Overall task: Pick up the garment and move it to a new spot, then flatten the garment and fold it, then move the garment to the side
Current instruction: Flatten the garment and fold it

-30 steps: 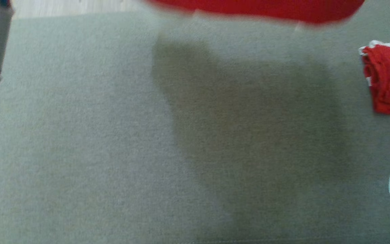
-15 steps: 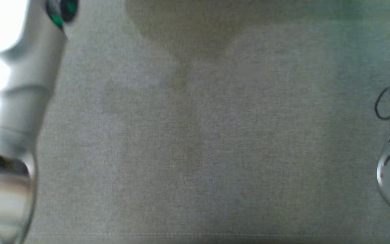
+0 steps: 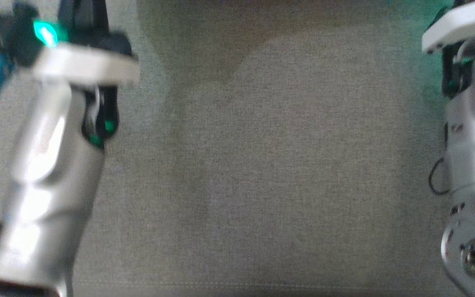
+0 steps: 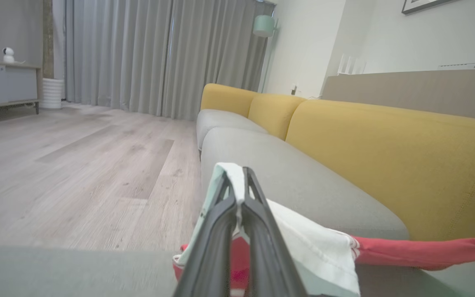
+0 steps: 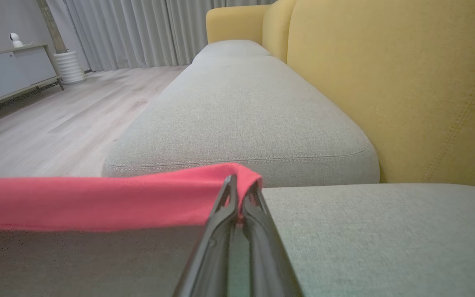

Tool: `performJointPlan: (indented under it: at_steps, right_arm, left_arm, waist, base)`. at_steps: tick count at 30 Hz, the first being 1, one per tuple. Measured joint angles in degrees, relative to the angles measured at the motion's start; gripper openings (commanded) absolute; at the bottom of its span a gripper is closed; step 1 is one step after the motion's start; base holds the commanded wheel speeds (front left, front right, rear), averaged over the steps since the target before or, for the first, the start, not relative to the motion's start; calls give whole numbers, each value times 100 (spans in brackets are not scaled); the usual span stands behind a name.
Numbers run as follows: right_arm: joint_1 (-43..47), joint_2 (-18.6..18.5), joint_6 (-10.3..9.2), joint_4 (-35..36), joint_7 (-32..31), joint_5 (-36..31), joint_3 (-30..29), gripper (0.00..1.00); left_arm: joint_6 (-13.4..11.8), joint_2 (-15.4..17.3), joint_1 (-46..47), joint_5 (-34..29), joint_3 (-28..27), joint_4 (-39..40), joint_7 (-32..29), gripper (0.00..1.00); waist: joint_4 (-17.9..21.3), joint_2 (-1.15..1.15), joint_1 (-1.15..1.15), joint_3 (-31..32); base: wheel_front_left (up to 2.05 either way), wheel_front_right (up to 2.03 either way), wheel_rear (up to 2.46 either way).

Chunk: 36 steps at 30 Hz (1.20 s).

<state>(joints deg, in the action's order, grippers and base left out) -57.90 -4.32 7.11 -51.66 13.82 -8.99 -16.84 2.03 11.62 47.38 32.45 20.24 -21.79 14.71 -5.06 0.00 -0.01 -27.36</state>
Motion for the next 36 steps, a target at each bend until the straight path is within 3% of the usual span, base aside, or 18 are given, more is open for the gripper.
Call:
performJointPlan:
  at_steps: [12, 24, 29, 36]
  right_arm:
    - [2299, 71, 0, 1318, 29, 1067, 361, 0]
    - [5525, 178, 0, 3342, -840, 2171, 561, 0]
    - [6575, 203, 0, 4112, -1445, 2372, 626, 0]
    - [6719, 205, 0, 4275, -1918, 2361, 675, 0]
  left_arm:
    - [-65, -11, -2913, -210, -158, 1240, -3, 0]
    - [-665, 303, -5503, -116, 74, 2586, -583, 0]
    - [-814, 463, -6233, -51, 185, 2952, -867, 0]
    - [-813, 515, -6253, -64, 346, 2908, -1053, 0]
  waist:
    - [58, 0, -1, 898]
    - [53, 1, -2, 2280]
    - [65, 1, -1, 2660]
    - [75, 1, 1, 2666]
  base:
    - [0, 0, 0]
    - [0, 0, 0]
    - [0, 0, 0]
    - [0, 0, 0]
